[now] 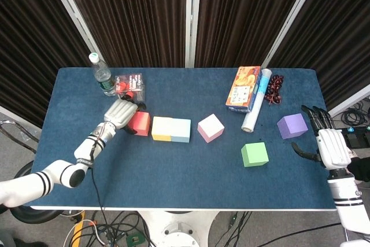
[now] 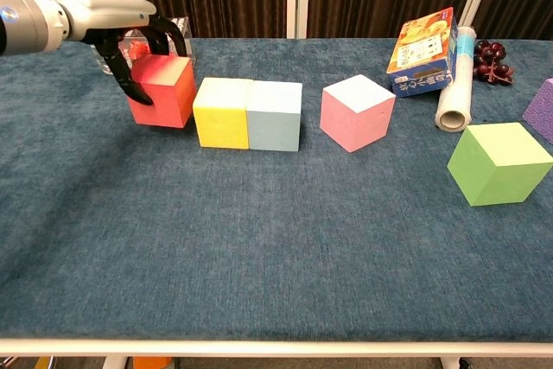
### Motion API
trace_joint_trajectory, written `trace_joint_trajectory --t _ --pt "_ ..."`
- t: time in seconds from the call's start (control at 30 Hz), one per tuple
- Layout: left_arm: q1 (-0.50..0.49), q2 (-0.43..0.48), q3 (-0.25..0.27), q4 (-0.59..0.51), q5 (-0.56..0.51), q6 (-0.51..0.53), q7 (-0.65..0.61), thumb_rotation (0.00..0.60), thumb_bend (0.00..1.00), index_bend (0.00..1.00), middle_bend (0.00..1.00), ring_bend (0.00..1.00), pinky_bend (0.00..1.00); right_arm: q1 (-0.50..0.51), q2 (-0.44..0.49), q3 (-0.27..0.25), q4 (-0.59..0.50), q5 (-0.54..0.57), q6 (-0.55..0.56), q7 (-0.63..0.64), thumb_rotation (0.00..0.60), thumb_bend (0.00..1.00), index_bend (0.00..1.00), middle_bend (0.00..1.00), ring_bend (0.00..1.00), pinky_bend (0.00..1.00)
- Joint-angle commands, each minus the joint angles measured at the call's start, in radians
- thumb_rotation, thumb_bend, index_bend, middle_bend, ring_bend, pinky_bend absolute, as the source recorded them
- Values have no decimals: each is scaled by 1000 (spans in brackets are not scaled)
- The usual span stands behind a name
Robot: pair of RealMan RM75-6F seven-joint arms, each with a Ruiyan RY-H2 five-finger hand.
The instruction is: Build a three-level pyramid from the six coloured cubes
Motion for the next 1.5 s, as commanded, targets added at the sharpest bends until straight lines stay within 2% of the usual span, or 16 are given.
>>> trace_joint_trajectory --t 0.03,0.57,1.0,1.5 --pt "-8 -11 2 6 -13 -5 3 600 102 259 453 290 145 0 0 1 1 1 -1 0 600 207 0 118 0 0" --pt "-31 -45 6 -19 -74 13 16 600 101 256 452 290 145 -6 1 1 11 4 0 10 600 207 0 118 0 0" --pt "-33 -40 21 -24 -131 42 59 600 101 257 452 290 145 -7 0 2 20 6 -1 20 600 207 0 118 0 0" --pt "-58 -68 20 7 -151 11 49 600 101 255 450 290 145 -12 2 4 24 12 1 21 600 207 0 118 0 0"
